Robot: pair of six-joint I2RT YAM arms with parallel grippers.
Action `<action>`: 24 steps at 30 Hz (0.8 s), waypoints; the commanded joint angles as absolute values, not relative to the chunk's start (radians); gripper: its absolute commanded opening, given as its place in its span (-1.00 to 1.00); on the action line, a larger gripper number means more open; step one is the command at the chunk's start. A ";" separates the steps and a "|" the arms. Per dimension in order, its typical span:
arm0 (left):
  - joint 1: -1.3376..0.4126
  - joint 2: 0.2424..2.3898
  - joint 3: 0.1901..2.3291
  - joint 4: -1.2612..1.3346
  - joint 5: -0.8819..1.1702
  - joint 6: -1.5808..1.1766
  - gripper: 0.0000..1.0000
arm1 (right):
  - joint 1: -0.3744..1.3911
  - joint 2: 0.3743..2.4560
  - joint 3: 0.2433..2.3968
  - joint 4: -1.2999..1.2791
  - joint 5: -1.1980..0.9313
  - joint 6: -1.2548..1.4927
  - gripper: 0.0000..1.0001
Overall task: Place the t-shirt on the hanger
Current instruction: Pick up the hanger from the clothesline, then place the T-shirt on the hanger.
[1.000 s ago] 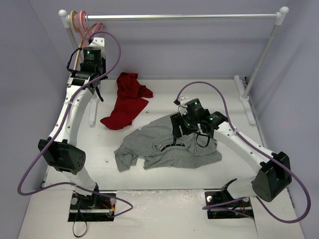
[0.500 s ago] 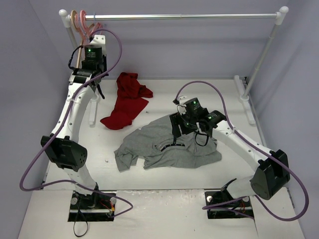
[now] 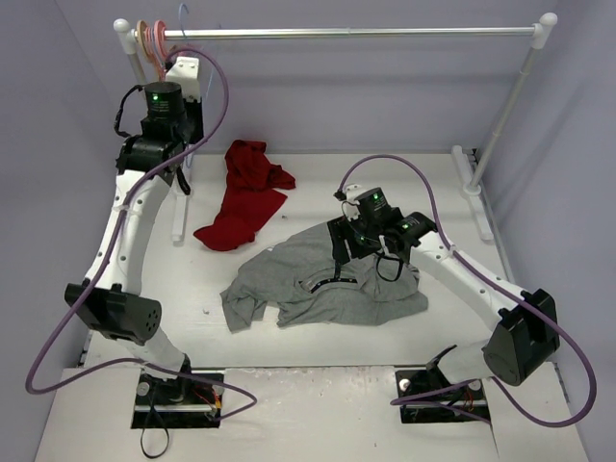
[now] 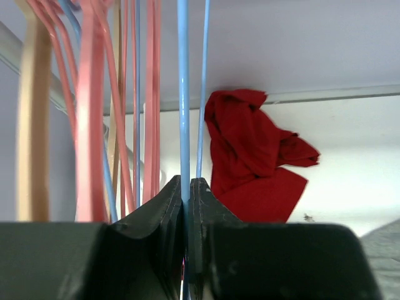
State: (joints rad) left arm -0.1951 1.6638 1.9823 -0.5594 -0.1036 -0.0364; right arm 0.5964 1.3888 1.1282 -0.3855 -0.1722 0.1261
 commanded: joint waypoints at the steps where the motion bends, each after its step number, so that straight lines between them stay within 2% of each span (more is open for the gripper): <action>1: -0.195 1.527 1.982 -0.469 -0.020 -0.032 -1.00 | 0.600 1.353 1.170 -0.382 -0.147 0.123 0.24; 14: -0.202 1.260 1.657 -0.515 0.175 -0.061 -1.00 | 0.601 1.318 1.143 -0.384 -0.091 0.176 0.24; 24: -0.293 1.000 1.290 -0.620 0.388 -0.054 -1.00 | 0.597 1.371 0.974 -0.324 0.043 0.373 0.22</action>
